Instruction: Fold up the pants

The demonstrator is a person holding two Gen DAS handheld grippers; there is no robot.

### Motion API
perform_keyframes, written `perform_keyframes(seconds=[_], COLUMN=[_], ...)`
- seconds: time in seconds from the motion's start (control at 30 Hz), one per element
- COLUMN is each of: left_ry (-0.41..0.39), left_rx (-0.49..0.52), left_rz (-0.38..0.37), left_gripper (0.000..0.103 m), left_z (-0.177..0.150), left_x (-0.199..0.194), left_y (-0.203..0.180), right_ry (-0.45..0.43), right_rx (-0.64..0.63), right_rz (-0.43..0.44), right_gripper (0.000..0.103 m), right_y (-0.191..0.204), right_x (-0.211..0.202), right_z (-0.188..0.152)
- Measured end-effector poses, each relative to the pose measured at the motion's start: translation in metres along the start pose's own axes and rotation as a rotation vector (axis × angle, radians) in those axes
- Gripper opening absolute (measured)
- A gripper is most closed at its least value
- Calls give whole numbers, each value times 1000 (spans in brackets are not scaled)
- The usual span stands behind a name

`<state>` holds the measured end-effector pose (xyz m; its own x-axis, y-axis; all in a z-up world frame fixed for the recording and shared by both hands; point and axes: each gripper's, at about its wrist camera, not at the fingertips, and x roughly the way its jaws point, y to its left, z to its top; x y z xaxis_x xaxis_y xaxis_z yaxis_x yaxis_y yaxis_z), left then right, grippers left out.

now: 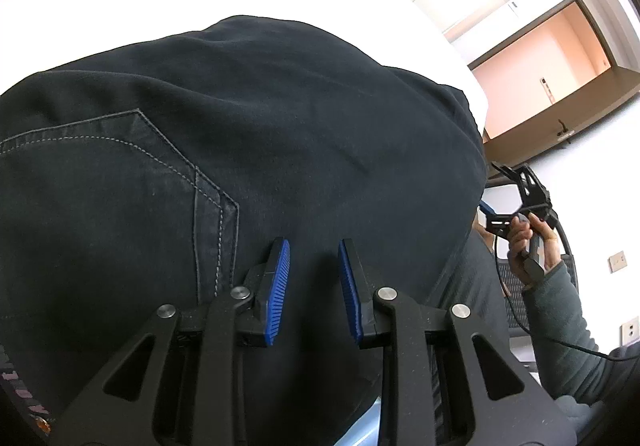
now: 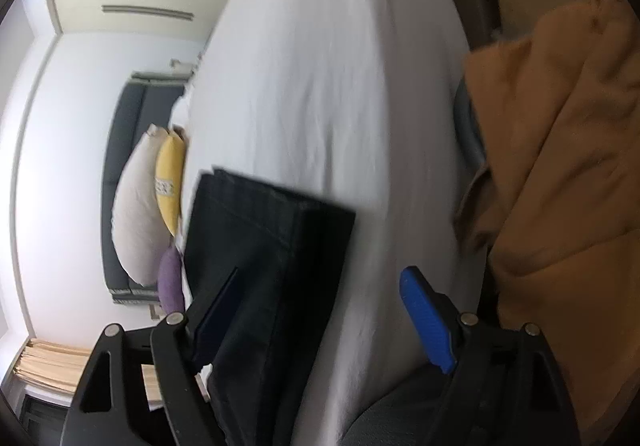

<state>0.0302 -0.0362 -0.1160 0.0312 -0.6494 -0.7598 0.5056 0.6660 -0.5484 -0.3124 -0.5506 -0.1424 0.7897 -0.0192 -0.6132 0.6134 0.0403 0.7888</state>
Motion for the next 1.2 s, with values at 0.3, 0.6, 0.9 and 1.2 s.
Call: perform_keyframes(seconds=[0.3,0.6,0.9,1.2], left_ry=[-31,-99,-121,-152], left_rx=[2,-6,-61,-47], left_rz=[14,18,-20,14], left_gripper=[24,25,25,25], left_z=[-4,-11,-23,-23], left_x=[-7,-32,-45,-54], left_y=[-6,0,25,7], right_ry=[-170,716,420,209], right_rx=[-513,-655,-396,-424], right_rz=[-64,341,213,265], right_gripper=[70,70,22,57], right_y=[142,232,166,158], right_x=[-30,159,191,77], right_z=[-27,-203,-76,-49])
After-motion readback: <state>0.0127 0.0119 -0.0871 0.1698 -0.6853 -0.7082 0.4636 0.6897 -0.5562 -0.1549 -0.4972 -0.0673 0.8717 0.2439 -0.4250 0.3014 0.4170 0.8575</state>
